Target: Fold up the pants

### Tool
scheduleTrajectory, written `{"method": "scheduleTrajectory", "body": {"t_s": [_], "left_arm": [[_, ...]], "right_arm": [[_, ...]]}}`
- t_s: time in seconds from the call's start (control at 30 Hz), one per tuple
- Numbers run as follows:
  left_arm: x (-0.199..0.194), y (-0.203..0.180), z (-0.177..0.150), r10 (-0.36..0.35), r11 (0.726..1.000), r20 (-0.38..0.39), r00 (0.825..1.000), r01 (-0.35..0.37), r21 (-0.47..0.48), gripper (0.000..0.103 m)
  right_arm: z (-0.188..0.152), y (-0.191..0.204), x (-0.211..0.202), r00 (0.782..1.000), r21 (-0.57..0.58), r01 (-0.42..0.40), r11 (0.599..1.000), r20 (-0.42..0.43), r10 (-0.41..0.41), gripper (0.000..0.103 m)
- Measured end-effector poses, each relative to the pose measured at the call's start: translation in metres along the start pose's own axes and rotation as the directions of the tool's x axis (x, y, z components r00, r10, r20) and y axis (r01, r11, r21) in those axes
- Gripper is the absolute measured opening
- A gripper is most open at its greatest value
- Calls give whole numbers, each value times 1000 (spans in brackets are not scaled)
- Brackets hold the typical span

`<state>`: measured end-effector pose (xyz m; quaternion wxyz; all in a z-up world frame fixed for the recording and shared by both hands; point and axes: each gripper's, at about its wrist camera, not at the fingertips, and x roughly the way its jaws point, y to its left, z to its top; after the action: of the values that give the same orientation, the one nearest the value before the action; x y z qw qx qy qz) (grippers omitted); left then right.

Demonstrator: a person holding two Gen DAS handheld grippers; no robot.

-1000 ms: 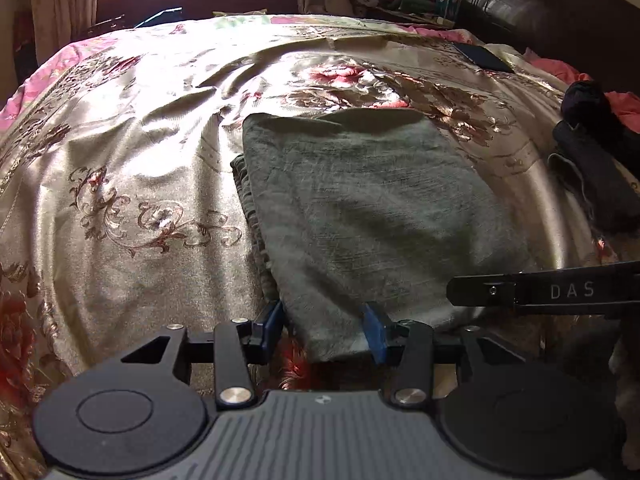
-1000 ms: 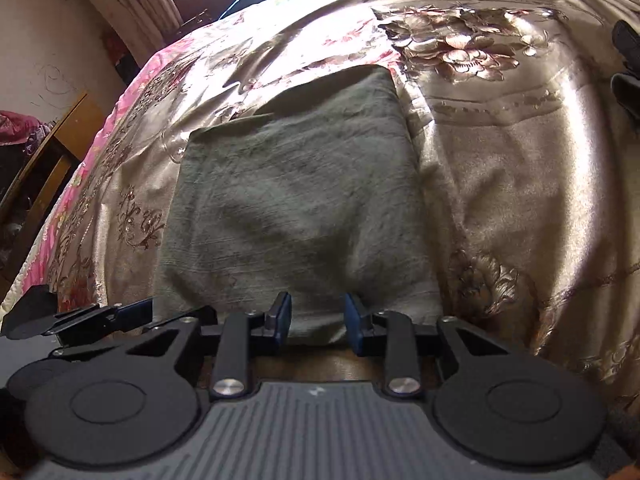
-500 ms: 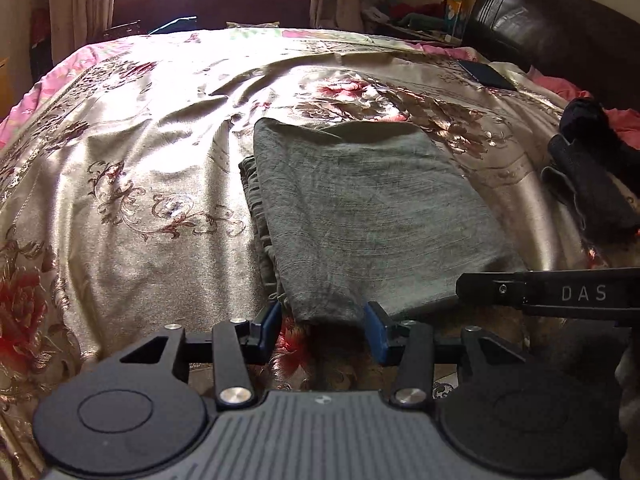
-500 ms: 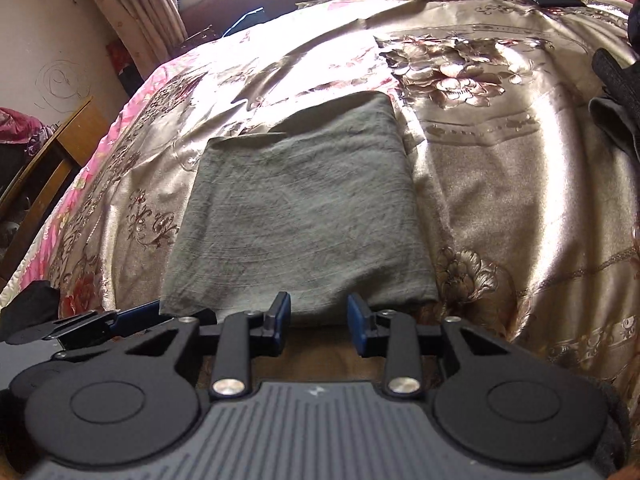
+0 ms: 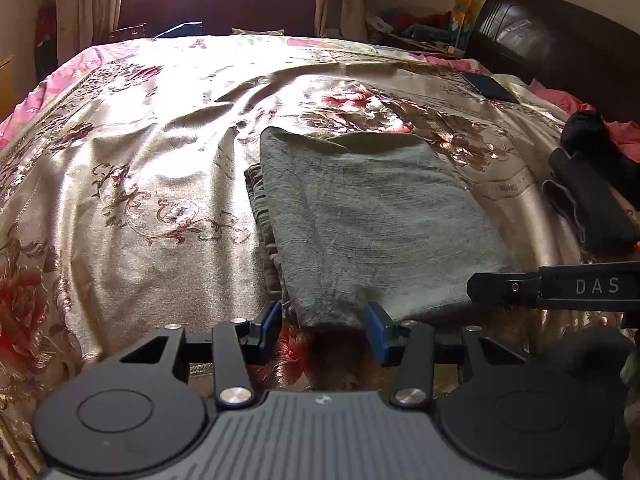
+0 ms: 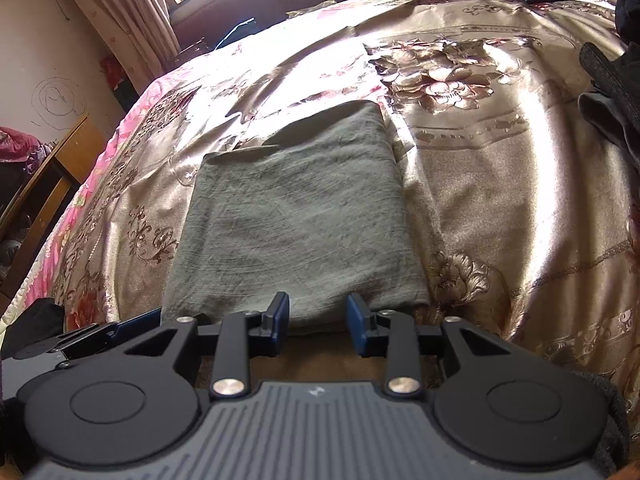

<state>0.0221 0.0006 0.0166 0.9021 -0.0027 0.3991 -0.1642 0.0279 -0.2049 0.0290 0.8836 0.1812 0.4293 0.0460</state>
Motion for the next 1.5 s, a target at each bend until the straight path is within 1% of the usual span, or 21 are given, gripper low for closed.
{"method": "scheduleTrajectory", "body": {"t_s": [0.03, 0.1, 0.13, 0.27, 0.37, 0.47, 0.53, 0.63, 0.7, 0.77, 0.83, 1.2, 1.4, 1.5], "left_arm": [[1, 0, 0, 3, 1000, -3, 1000, -3, -1, 58], [4, 0, 0, 9, 1000, -15, 1000, -9, -6, 59], [5, 0, -1, 17, 1000, -18, 1000, -17, -4, 59], [0, -4, -2, 31, 999, 7, 999, -31, 14, 61], [-5, -7, -3, 53, 998, 29, 998, -54, 23, 67], [-9, -9, -4, 99, 995, 39, 994, -100, 22, 79], [-12, -11, -4, 121, 992, 53, 991, -122, 21, 90], [-17, -10, -5, 129, 991, 71, 989, -130, 5, 100], [-18, -9, -5, 144, 990, 82, 986, -144, -11, 103], [-19, -8, -5, 168, 986, 83, 982, -167, -22, 103], [-19, -8, -4, 174, 985, 80, 981, -173, -26, 103], [-16, -5, -6, 167, 985, 45, 985, -164, -59, 103], [-12, -7, -6, 187, 982, 16, 982, -186, -41, 103], [-12, -9, -6, 185, 982, 7, 983, -184, -31, 103]], "right_arm": [[0, 0, 5, 1000, 0, 19, 1000, -18, -19, 36], [0, -3, 15, 997, 21, 28, 999, -68, -27, 36], [-1, -4, 17, 996, 32, 30, 999, -80, -27, 37], [-6, 3, 2, 999, 6, 10, 1000, -45, -10, 37], [-14, 7, -5, 999, -1, 8, 1000, -39, -8, 37], [-16, 12, -15, 1000, -15, 23, 1000, 12, -23, 37], [-18, 12, -18, 999, -13, 23, 1000, 25, -23, 37], [-20, 10, -18, 999, -2, 24, 1000, 26, -24, 37], [-21, 10, -19, 999, 3, 22, 1000, 34, -22, 37], [-21, 10, -20, 999, -2, 23, 1000, 42, -23, 38], [-23, 11, -19, 999, -2, 21, 1000, 39, -21, 38], [-24, 9, -19, 999, 11, 11, 1000, 46, -11, 39], [-24, 10, -18, 999, 8, 13, 1000, 39, -13, 39], [-25, 11, -16, 999, -1, 16, 1000, 29, -16, 39]]}}
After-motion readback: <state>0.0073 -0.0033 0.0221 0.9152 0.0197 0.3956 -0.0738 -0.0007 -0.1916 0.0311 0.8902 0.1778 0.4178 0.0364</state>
